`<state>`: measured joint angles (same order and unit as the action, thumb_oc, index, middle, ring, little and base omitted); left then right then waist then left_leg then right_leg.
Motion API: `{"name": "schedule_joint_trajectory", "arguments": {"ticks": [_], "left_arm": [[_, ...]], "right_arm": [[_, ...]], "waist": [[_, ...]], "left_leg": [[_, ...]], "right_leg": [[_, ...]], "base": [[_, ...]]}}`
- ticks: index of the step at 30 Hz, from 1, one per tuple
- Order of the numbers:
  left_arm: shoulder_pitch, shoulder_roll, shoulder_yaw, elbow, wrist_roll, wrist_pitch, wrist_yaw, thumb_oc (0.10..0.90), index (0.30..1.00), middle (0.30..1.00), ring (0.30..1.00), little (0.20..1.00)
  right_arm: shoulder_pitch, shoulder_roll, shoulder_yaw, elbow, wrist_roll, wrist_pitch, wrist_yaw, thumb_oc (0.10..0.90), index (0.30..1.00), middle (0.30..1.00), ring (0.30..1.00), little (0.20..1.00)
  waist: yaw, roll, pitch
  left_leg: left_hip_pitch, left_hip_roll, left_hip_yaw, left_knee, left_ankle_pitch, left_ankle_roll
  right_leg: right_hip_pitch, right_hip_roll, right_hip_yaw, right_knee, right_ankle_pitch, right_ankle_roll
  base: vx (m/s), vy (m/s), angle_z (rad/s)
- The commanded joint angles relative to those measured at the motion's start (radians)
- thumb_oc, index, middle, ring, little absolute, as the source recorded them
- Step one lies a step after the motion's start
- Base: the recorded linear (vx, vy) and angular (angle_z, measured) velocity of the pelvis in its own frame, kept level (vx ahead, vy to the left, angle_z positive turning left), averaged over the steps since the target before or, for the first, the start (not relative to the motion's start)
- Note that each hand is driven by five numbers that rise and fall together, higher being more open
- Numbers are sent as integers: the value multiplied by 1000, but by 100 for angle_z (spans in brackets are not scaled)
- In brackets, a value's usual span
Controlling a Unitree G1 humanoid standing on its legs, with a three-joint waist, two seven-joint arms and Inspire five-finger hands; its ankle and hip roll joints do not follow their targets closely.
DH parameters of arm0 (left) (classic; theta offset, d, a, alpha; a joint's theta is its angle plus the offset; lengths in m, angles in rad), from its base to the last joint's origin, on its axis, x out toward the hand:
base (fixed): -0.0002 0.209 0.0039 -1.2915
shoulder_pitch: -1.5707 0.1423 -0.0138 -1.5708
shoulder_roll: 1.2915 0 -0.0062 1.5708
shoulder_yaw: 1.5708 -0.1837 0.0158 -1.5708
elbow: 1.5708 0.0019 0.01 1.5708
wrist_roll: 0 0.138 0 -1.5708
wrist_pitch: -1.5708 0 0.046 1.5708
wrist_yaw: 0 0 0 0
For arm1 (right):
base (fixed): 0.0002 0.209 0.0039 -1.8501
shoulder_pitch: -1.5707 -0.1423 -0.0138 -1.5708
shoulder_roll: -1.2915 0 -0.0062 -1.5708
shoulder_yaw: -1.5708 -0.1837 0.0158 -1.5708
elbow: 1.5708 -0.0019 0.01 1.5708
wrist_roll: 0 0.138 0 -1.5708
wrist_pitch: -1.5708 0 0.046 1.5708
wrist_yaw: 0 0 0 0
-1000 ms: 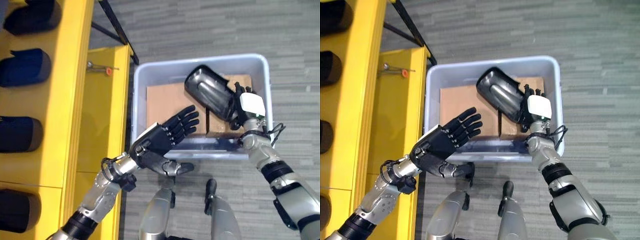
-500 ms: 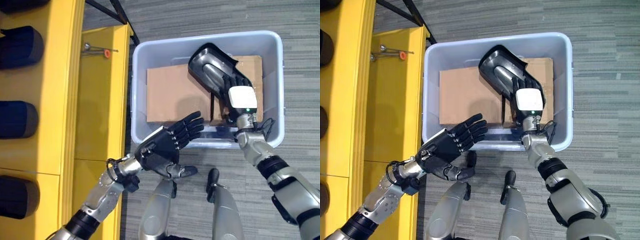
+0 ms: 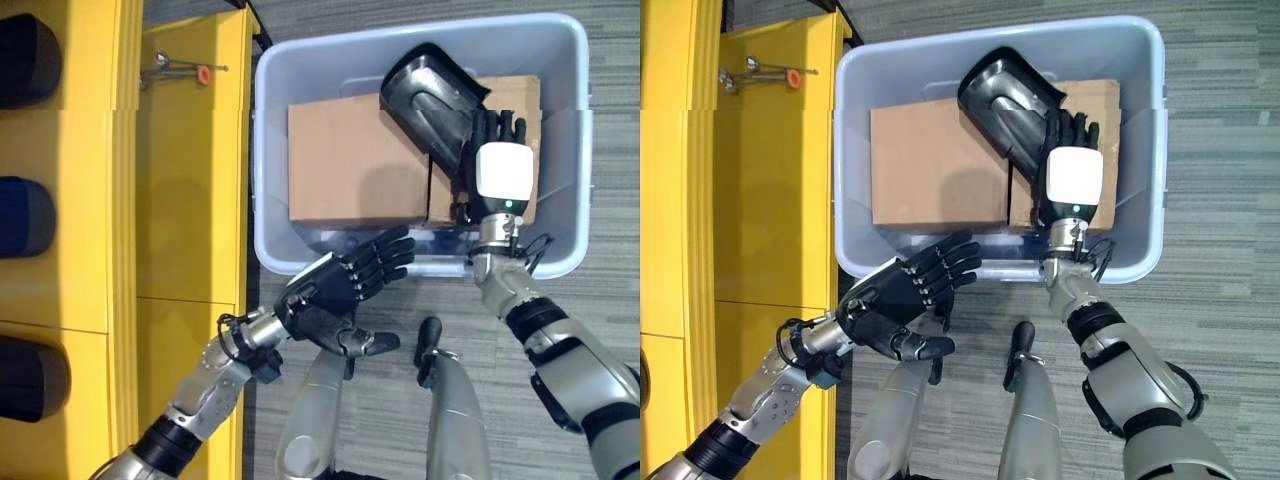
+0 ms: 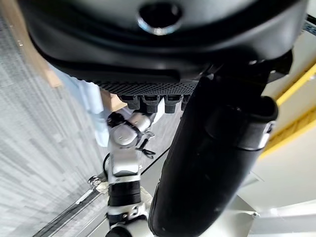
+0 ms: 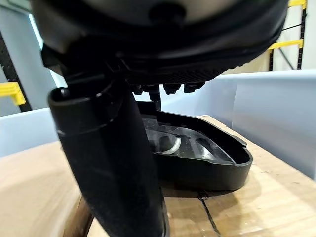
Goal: Move parts from the plastic box to the shelf.
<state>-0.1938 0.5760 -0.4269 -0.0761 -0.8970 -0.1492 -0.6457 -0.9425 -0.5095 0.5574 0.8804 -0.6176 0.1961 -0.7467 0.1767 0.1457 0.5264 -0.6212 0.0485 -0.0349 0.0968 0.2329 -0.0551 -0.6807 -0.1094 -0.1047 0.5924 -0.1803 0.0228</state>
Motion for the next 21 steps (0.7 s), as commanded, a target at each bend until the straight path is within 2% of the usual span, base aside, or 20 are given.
{"name": "schedule_joint_trajectory", "arguments": {"ticks": [1,7,9,11,13,17,19,21], "left_arm": [[-61,-35,-49,-113,-8,-49,-47,900,1000,1000,1000,1000],[-76,-47,-60,-85,12,-50,-11,900,1000,1000,1000,1000],[-52,-46,-56,-94,16,-59,-18,900,1000,1000,1000,1000],[-36,-39,-41,-103,18,-65,-27,900,1000,1000,1000,1000],[-35,-40,-30,-108,14,-68,-28,900,1000,1000,1000,1000],[-54,-43,-27,-117,11,-53,-6,900,1000,1000,1000,1000],[-61,-44,-19,-115,4,-53,1,900,1000,1000,1000,1000],[-64,-49,-18,-115,9,-51,1,900,1000,1000,1000,1000]], "right_arm": [[-136,-60,-15,88,0,61,-53,900,1000,1000,1000,1000],[-205,-48,32,145,98,48,41,900,1000,1000,1000,1000],[-176,-41,32,123,132,-19,58,900,1000,1000,1000,1000],[-125,-38,27,21,119,-31,98,900,1000,1000,1000,1000],[-91,-30,33,-71,118,7,138,900,1000,1000,1000,1000],[-66,-6,-1,-117,191,-20,172,900,1000,1000,1000,1000],[-53,0,-6,-132,198,26,243,900,1000,1000,1000,1000],[-48,0,-1,-122,203,43,262,900,1000,1000,1000,1000]], "waist": [[40,27,-6],[64,33,-6],[65,31,-6],[52,21,-6],[38,12,-6],[21,6,-6],[15,4,-6],[14,4,-6]], "left_leg": [[-38,-57,-31,94,-125,41],[-184,-70,-56,192,-134,48],[-209,-69,-60,204,-133,51],[-208,-68,-54,202,-135,52],[-205,-63,-41,194,-133,52],[-194,-60,-35,177,-128,49],[-189,-60,-30,168,-126,47],[-192,-59,-27,166,-125,46]], "right_leg": [[37,15,-114,-58,50,0],[-99,13,-114,68,16,-8],[-123,17,-114,80,13,-12],[-124,24,-112,68,19,-11],[-124,33,-103,51,29,-11],[-117,40,-91,23,44,-7],[-113,39,-88,9,50,-5],[-116,39,-88,7,51,-5]], "base": [[-2,-27,5],[-4,-25,-6],[-3,-25,11],[-20,5,-30],[-29,29,19],[-28,41,0],[-19,31,-17],[-6,11,-2]]}}
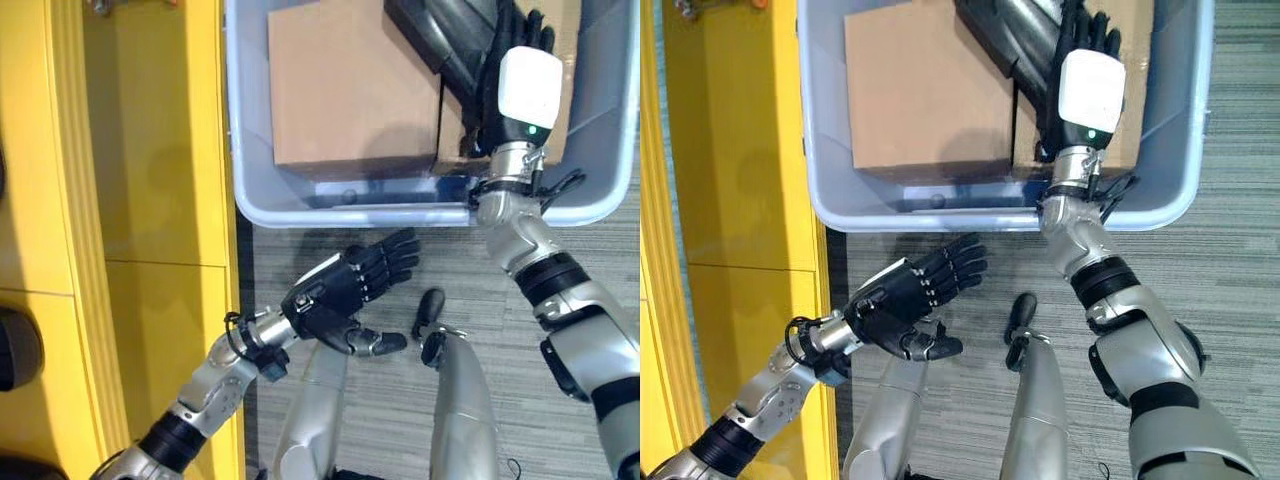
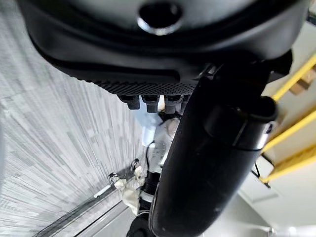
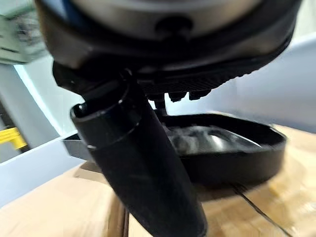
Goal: Move parts from the plastic box to the shelf.
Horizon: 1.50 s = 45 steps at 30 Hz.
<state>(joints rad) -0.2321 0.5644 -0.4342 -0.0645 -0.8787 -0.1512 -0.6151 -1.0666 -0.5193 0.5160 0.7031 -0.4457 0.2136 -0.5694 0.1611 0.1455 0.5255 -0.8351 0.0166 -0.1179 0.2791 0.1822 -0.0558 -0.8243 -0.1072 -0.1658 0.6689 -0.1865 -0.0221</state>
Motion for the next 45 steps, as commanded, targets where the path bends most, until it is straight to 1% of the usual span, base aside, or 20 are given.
{"name": "schedule_joint_trajectory", "arguments": {"ticks": [1,4,8,9,10,11,12,13,15,17,18,20,23,30,35,37,39,40,41,45], "left_arm": [[-29,-41,-12,-126,-5,-44,-27,900,1000,1000,1000,1000],[-40,-49,-17,-116,-1,-39,-30,900,1000,1000,1000,1000],[-45,-52,-17,-113,1,-28,-42,900,1000,1000,1000,1000],[-46,-53,-15,-113,4,-24,-45,900,1000,1000,1000,1000],[-55,-57,-18,-108,6,-19,-46,900,1000,1000,1000,1000],[-57,-58,-19,-107,7,-17,-47,900,1000,1000,1000,1000],[-49,-62,-27,-107,16,-5,-48,900,1000,1000,1000,1000],[-65,-62,-23,-107,16,-3,-48,900,1000,1000,1000,1000],[-67,-61,-26,-101,15,0,-56,900,1000,1000,1000,1000],[-66,-60,-27,-98,15,1,-63,900,1000,1000,1000,1000],[-53,-61,-34,-96,15,0,-65,900,1000,1000,1000,1000],[-46,-63,-39,-90,24,-7,-73,900,1000,1000,1000,1000],[-42,-66,-48,-82,26,-21,-79,900,1000,1000,1000,1000],[-48,-75,-69,-80,24,-38,-66,900,1000,1000,1000,1000],[-53,-80,-80,-87,28,-40,-56,900,1000,1000,1000,1000],[-57,-78,-85,-96,21,-42,-51,900,1000,1000,1000,1000],[-59,-77,-87,-102,20,-43,-44,900,1000,1000,1000,1000],[-81,-74,-80,-103,16,-45,-41,900,1000,1000,1000,1000],[-84,-72,-81,-101,12,-47,-41,900,1000,1000,1000,1000],[-77,-49,-69,-121,-3,-50,-43,900,1000,1000,1000,1000]], "right_arm": [[75,16,42,75,35,41,110,900,1000,1000,1000,1000],[66,29,48,143,35,33,147,900,1000,1000,1000,1000],[44,32,58,217,87,72,228,900,1000,1000,1000,1000],[36,35,59,241,106,82,253,812,876,876,876,876],[15,42,70,282,89,81,294,400,300,300,300,300],[10,43,72,292,90,81,307,400,300,300,300,300],[4,49,80,340,146,87,311,400,300,300,300,300],[-21,47,80,356,144,86,314,400,300,300,300,300],[-38,45,78,399,144,69,314,400,300,300,300,300],[-48,39,80,424,116,82,332,400,300,300,300,300],[-34,40,82,433,114,88,338,400,300,300,300,300],[-28,40,80,469,85,136,351,400,300,300,300,300],[-19,36,80,500,62,178,347,400,300,300,300,300],[22,48,53,557,27,235,304,400,300,300,300,300],[59,50,37,581,46,207,250,400,300,300,300,300],[75,44,30,578,56,167,193,400,300,300,300,300],[74,39,30,573,41,155,156,400,300,300,300,300],[49,32,30,559,39,123,111,400,300,300,300,300],[44,31,31,554,38,114,92,400,300,300,300,300],[32,-6,47,461,42,17,-21,400,300,300,300,300]], "waist": [[30,4,-5],[34,8,-5],[45,12,-5],[49,13,-5],[55,14,-5],[56,14,-5],[59,11,-5],[66,15,-5],[73,16,-5],[78,17,-5],[76,13,-5],[81,14,-5],[83,19,-5],[82,36,-5],[77,42,-5],[71,44,-5],[69,44,-5],[70,48,-5],[69,48,-5],[58,36,-5]], "left_leg": [[22,-26,57,-17,-74,47],[16,-28,56,-17,-72,46],[12,-32,50,-19,-67,45],[11,-32,48,-21,-66,45],[6,-33,45,-21,-64,44],[6,-34,44,-22,-63,44],[30,-43,42,-18,-86,42],[1,-36,37,-21,-60,44],[2,-37,33,-20,-60,45],[2,-39,30,-20,-60,46],[31,-46,33,-15,-86,43],[28,-46,34,-18,-83,44],[23,-47,36,-17,-83,46],[4,-49,40,-9,-84,51],[4,-52,43,-7,-85,53],[11,-52,47,-14,-83,53],[15,-52,48,-18,-82,52],[-14,-43,46,-23,-55,54],[-12,-42,48,-24,-55,54],[17,-38,53,-42,-56,52]], "right_leg": [[27,35,-27,-72,59,40],[22,34,-31,-72,60,39],[19,33,-37,-75,63,39],[19,33,-40,-76,64,38],[14,32,-45,-75,65,39],[14,32,-46,-76,65,39],[36,27,-39,-67,43,46],[10,33,-51,-74,67,37],[12,30,-57,-72,67,38],[12,28,-62,-69,68,39],[37,22,-52,-62,43,48],[38,19,-57,-66,45,50],[33,16,-61,-66,46,50],[11,10,-58,-56,46,53],[10,8,-55,-61,49,53],[17,11,-50,-72,54,54],[20,12,-48,-77,56,54],[-4,19,-57,-93,86,46],[-3,20,-56,-94,87,46],[26,24,-51,-120,96,48]], "base": [[0,0,0],[-2,-2,2],[0,0,0],[-5,-30,3],[0,0,0],[68,-56,-2],[14,-33,-1],[22,-40,1],[-22,-4,1],[47,-13,-1],[72,-17,14],[42,-19,8],[0,3,1],[1,8,3],[-10,8,2],[0,0,0],[-44,14,0],[-91,29,-1],[-100,28,-4],[-32,7,-4]]}}
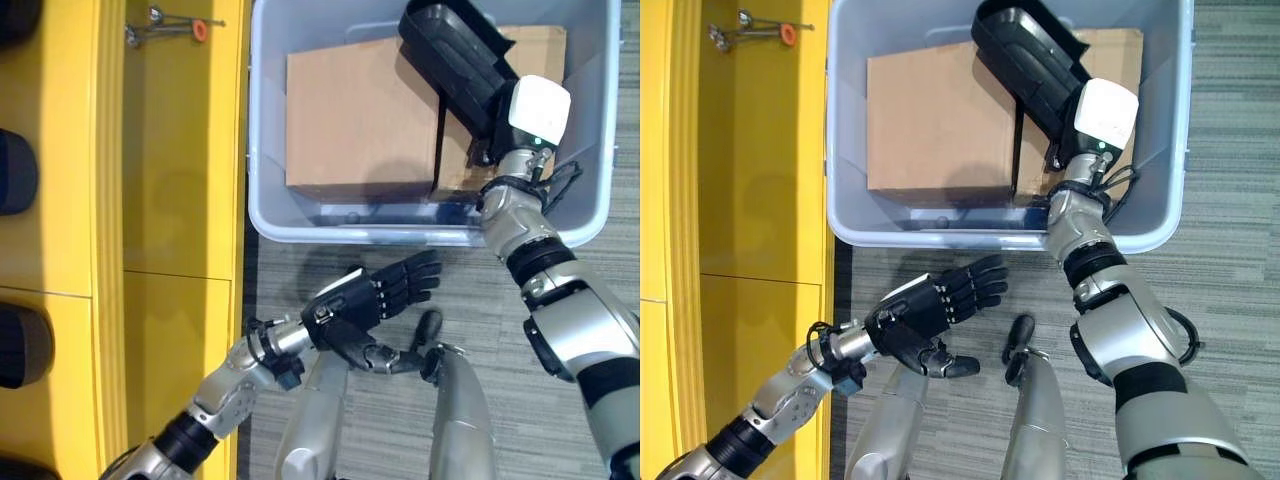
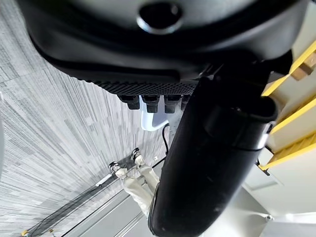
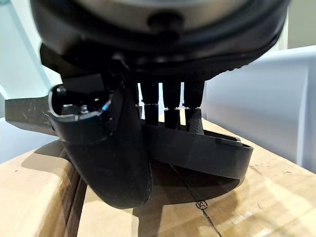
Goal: Move parts from the plastic box to the shelf.
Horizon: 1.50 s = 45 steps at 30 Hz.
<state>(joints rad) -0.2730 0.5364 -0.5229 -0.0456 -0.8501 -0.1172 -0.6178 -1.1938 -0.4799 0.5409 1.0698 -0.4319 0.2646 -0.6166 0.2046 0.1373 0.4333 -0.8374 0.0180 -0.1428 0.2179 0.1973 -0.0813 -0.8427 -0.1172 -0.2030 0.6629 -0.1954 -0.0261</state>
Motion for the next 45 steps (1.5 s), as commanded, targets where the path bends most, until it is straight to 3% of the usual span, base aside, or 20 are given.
{"name": "schedule_joint_trajectory", "arguments": {"ticks": [1,5,13,19,28,32,34,35,36,39,45], "left_arm": [[-29,-16,27,-144,-34,-88,-40,900,1000,1000,1000,1000],[24,7,66,-178,-38,-104,-45,900,1000,1000,1000,1000],[100,49,132,-240,-67,-124,-45,900,1000,1000,1000,1000],[121,66,167,-254,-96,-125,-68,900,1000,1000,1000,1000],[111,76,174,-239,-117,-132,-83,900,1000,1000,1000,1000],[98,77,173,-228,-109,-129,-90,900,1000,1000,1000,1000],[101,81,178,-226,-109,-130,-94,900,1000,1000,1000,1000],[110,89,193,-223,-87,-155,-68,900,1000,1000,1000,1000],[111,89,193,-224,-87,-155,-67,900,1000,1000,1000,1000],[132,107,221,-216,-16,-208,8,900,1000,1000,1000,1000],[190,161,304,-209,109,-305,66,900,1000,1000,1000,1000]], "right_arm": [[166,-59,31,60,23,-56,4,400,300,300,300,300],[229,-127,41,-176,-40,-89,-65,400,300,300,300,300],[372,-200,-46,-578,-192,-62,-56,400,300,300,300,300],[410,-228,-98,-707,-258,-75,-20,400,300,300,300,300],[406,-246,-108,-720,-260,-127,44,400,300,300,300,300],[371,-250,-91,-666,-189,-207,99,400,300,300,300,300],[366,-252,-85,-654,-100,-245,132,400,300,300,300,300],[363,-252,-95,-634,-9,-297,162,400,300,300,300,300],[363,-252,-95,-634,-8,-297,162,400,300,300,300,300],[371,-267,-116,-649,10,-378,222,400,300,300,300,300],[440,-331,-143,-751,-8,-436,286,400,300,300,300,300]], "waist": [[7,38,87],[-25,8,87],[-76,-34,87],[-98,-45,87],[-107,-49,87],[-98,-49,75],[-95,-50,61],[-88,-55,33],[-88,-55,34],[-81,-63,2],[-78,-84,-56]], "left_leg": [[32,-35,82,13,-72,76],[88,-22,98,-9,-80,76],[215,-5,120,-53,-94,71],[315,12,128,-95,-93,64],[442,27,129,-134,-100,54],[506,31,122,-156,-103,50],[521,33,121,-166,-103,47],[552,39,119,-184,-103,44],[554,39,119,-185,-102,44],[586,43,116,-203,-104,40],[647,58,120,-244,-96,32]], "right_leg": [[56,36,-10,-125,107,53],[106,46,9,-159,110,55],[219,53,51,-230,117,61],[320,58,69,-303,132,63],[455,55,83,-372,136,65],[524,49,85,-413,141,70],[544,47,85,-433,146,73],[582,42,84,-465,152,77],[583,42,84,-466,153,77],[621,36,81,-493,156,82],[696,27,79,-557,172,95]], "base": [[0,0,0],[-2,8,-1],[-4,22,-15],[-9,17,-13],[-1,3,-7],[12,-16,1],[52,-35,1],[54,-37,-1],[48,-43,-5],[42,-39,0],[53,-43,5]]}}
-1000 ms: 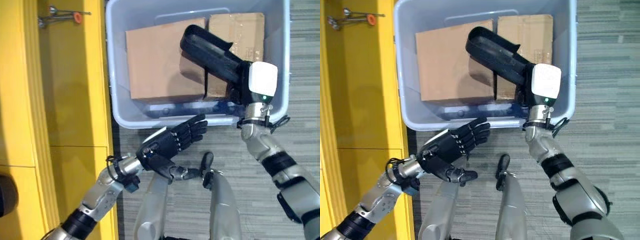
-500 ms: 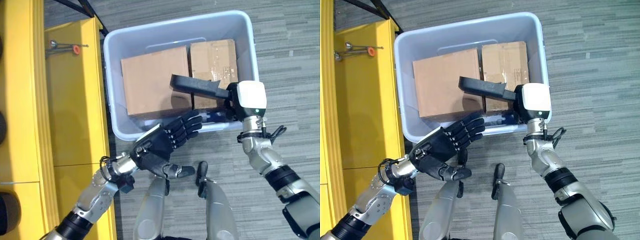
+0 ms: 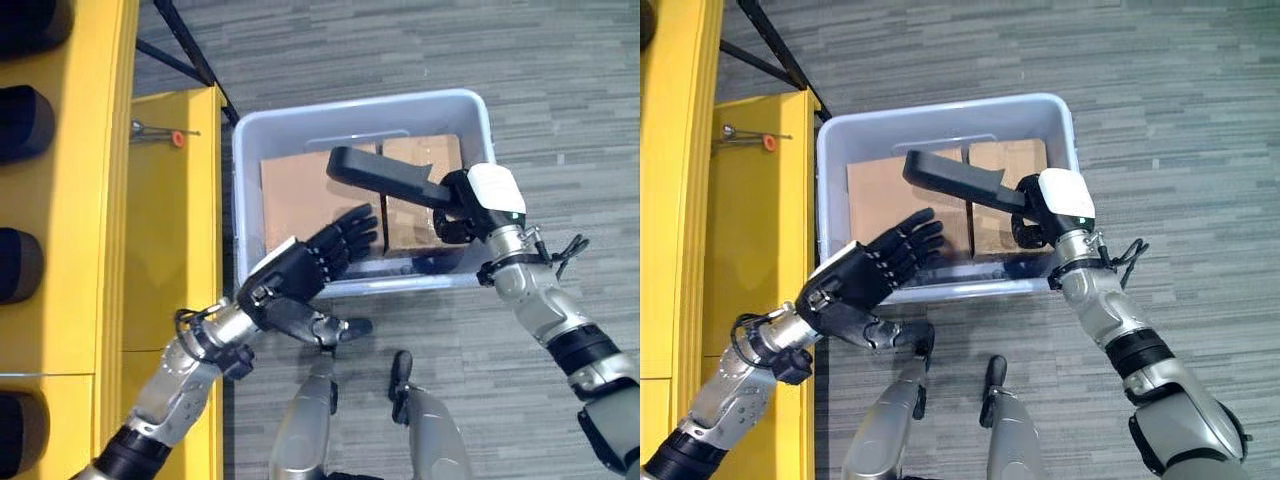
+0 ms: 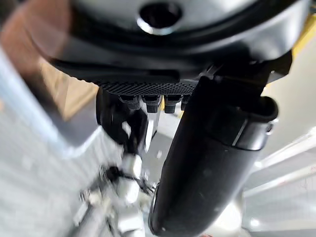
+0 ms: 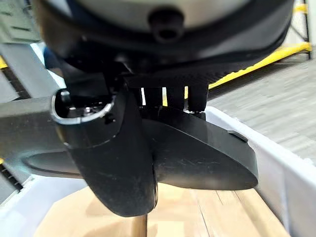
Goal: Move parts from the plastic box to the shelf.
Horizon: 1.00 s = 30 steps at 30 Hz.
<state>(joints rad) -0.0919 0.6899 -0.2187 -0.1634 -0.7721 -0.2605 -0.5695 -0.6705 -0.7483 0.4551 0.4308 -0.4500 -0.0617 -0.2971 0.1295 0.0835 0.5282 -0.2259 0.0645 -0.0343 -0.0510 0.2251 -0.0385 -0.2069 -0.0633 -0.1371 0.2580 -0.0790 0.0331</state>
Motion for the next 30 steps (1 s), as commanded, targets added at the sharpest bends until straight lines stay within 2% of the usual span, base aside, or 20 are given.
{"name": "schedule_joint_trajectory", "arguments": {"ticks": [1,5,6,11,17,22,24,25,30], "left_arm": [[13,19,15,-87,43,-176,27,900,1000,1000,1000,1000],[31,40,67,-72,101,-201,98,900,1000,1000,1000,1000],[27,40,82,-55,153,-204,148,900,1000,1000,1000,1000],[26,35,123,-19,372,-252,254,900,1000,1000,1000,1000],[47,43,165,1,508,-290,348,900,1000,1000,1000,1000],[35,42,169,16,634,-307,446,900,1000,1000,1000,1000],[34,48,171,18,662,-307,474,900,1000,1000,1000,1000],[29,51,169,30,669,-310,490,900,1000,1000,1000,1000],[41,39,177,44,644,-264,497,900,1000,1000,1000,1000]], "right_arm": [[-71,-71,-65,-129,16,-119,-19,400,300,300,300,300],[-26,-79,-88,-166,72,-138,18,400,300,300,300,300],[-22,-71,-92,-166,87,-147,43,400,300,300,300,300],[3,-75,-105,-195,146,-167,157,400,300,300,300,300],[95,-104,-149,-312,211,-165,284,400,300,300,300,300],[150,-142,-176,-374,250,-126,404,400,300,300,300,300],[171,-163,-181,-381,269,-144,418,400,300,300,300,300],[183,-177,-186,-387,247,-182,374,400,300,300,300,300],[199,-193,-229,-415,196,-199,340,400,300,300,300,300]], "waist": [[-4,-34,-159],[-8,-48,-193],[-7,-53,-205],[-9,-72,-239],[-33,-96,-275],[-52,-114,-291],[-57,-120,-295],[-63,-125,-301],[-76,-128,-313]], "left_leg": [[45,14,11,19,-122,-12],[82,24,12,-2,-118,-18],[91,27,11,-3,-118,-19],[121,43,11,-11,-117,-28],[155,54,18,-10,-123,-33],[174,66,25,-7,-130,-38],[183,71,28,-12,-130,-40],[190,76,31,-15,-129,-42],[207,87,38,-20,-132,-47]], "right_leg": [[71,-28,13,-163,60,38],[108,-30,19,-195,71,44],[119,-32,18,-201,73,45],[153,-34,15,-219,74,46],[182,-30,21,-218,67,41],[197,-25,30,-214,60,39],[202,-23,35,-218,61,40],[207,-22,40,-222,64,40],[221,-21,50,-233,67,41]], "base": [[44,-34,4],[52,-43,3],[38,-45,3],[52,-53,0],[73,-32,-2],[43,-32,-3],[25,-44,-1],[32,-42,-2],[23,-12,-4]]}}
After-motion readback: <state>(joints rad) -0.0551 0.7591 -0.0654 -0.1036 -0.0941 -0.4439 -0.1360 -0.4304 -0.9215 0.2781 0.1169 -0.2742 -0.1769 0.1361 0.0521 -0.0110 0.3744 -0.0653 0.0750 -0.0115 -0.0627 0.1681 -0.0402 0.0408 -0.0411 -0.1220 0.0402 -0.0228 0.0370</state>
